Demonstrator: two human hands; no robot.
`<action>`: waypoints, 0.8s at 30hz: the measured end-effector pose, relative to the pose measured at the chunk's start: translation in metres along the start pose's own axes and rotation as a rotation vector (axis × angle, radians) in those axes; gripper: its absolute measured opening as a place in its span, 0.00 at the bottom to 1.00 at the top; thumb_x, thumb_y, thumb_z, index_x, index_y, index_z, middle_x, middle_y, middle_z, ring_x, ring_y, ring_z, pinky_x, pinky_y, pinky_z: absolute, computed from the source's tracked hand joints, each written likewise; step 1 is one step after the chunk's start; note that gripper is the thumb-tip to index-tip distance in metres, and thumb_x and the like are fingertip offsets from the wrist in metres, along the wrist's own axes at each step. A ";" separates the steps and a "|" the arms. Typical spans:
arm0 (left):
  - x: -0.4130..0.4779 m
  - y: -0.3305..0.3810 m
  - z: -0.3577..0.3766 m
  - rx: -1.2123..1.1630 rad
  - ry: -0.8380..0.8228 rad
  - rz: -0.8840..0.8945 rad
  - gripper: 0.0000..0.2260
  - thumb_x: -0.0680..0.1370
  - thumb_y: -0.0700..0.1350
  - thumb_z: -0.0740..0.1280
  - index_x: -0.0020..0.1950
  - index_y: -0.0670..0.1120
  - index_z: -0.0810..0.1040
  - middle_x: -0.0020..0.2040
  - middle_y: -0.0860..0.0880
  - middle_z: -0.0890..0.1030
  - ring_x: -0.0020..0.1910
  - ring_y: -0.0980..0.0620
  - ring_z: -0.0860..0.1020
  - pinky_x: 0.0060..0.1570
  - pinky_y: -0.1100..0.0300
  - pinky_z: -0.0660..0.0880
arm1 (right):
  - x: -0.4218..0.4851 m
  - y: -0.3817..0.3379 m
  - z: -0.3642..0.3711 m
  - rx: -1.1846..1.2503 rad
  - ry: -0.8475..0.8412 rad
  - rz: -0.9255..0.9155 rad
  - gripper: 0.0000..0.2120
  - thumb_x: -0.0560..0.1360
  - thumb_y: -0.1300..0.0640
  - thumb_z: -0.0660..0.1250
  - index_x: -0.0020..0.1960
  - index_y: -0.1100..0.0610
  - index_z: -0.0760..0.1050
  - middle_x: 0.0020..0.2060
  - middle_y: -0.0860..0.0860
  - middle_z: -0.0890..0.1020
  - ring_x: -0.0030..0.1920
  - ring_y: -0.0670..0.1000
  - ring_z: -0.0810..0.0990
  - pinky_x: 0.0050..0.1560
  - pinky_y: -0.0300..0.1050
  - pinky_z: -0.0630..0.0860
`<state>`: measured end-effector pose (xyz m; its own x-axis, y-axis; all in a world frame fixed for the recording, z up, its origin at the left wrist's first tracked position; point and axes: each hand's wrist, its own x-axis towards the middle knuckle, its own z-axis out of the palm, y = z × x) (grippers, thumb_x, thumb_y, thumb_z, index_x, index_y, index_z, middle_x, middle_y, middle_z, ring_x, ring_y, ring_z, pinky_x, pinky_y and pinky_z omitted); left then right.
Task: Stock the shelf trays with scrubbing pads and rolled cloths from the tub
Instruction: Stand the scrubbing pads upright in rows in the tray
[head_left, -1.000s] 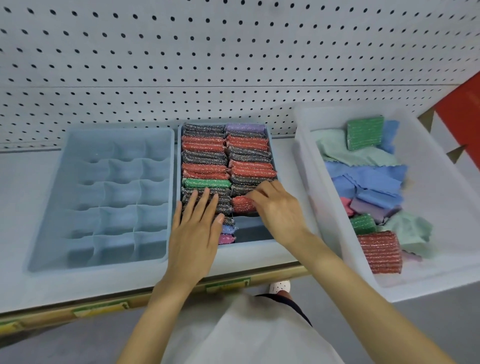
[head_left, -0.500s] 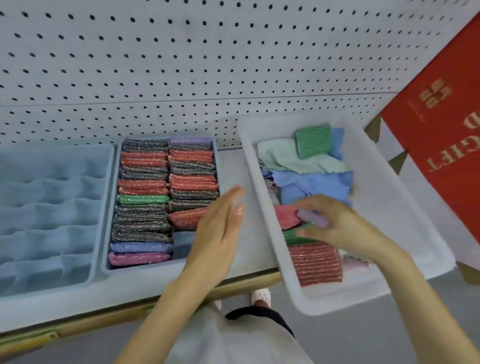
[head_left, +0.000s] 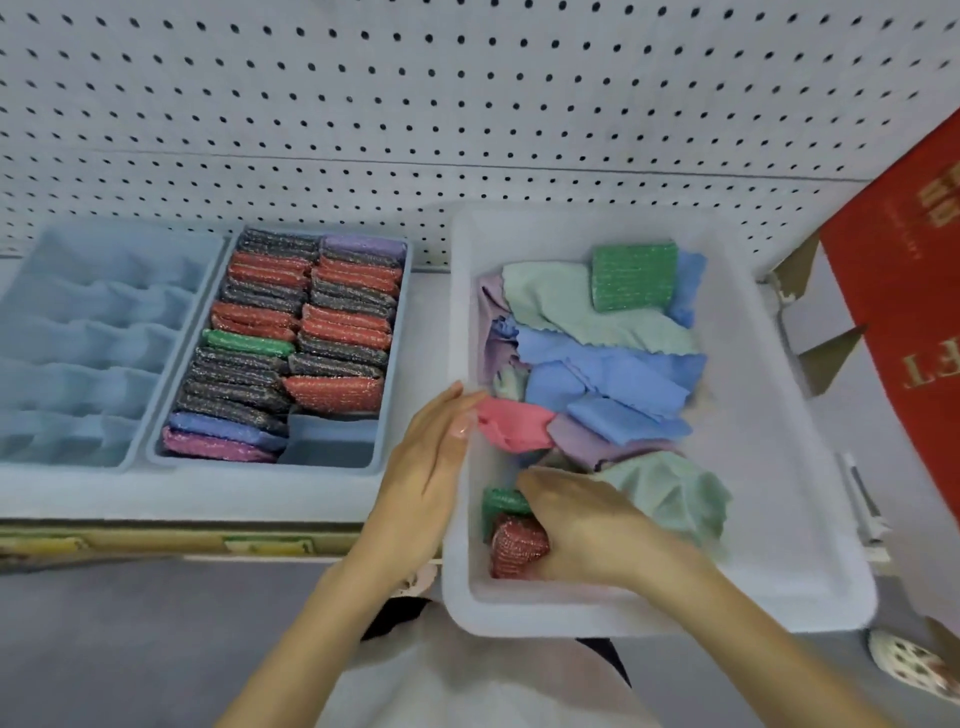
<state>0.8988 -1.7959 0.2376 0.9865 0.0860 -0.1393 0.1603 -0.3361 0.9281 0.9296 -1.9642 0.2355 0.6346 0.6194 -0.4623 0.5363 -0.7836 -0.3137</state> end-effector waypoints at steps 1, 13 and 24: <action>-0.001 0.002 0.002 0.015 0.019 -0.004 0.15 0.79 0.54 0.50 0.62 0.61 0.71 0.63 0.71 0.65 0.65 0.77 0.61 0.62 0.80 0.54 | -0.003 0.005 -0.002 0.066 0.011 0.010 0.23 0.68 0.42 0.70 0.54 0.53 0.66 0.50 0.49 0.75 0.52 0.53 0.75 0.43 0.46 0.67; 0.004 0.062 0.058 -0.580 0.062 -0.255 0.25 0.68 0.57 0.72 0.63 0.53 0.73 0.57 0.51 0.82 0.56 0.53 0.81 0.54 0.57 0.77 | -0.019 0.040 -0.056 1.509 0.335 0.200 0.12 0.73 0.45 0.64 0.49 0.50 0.79 0.44 0.46 0.86 0.46 0.46 0.84 0.47 0.39 0.78; 0.013 0.061 0.064 -0.558 0.425 -0.373 0.05 0.78 0.49 0.63 0.51 0.55 0.77 0.49 0.51 0.83 0.44 0.52 0.82 0.43 0.55 0.76 | 0.013 0.134 -0.088 1.054 0.491 0.223 0.10 0.78 0.56 0.64 0.58 0.55 0.77 0.51 0.52 0.80 0.48 0.49 0.78 0.54 0.43 0.75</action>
<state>0.9234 -1.8749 0.2699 0.7558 0.4886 -0.4359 0.3271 0.2950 0.8978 1.0583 -2.0570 0.2607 0.9249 0.2364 -0.2977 -0.1911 -0.3878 -0.9017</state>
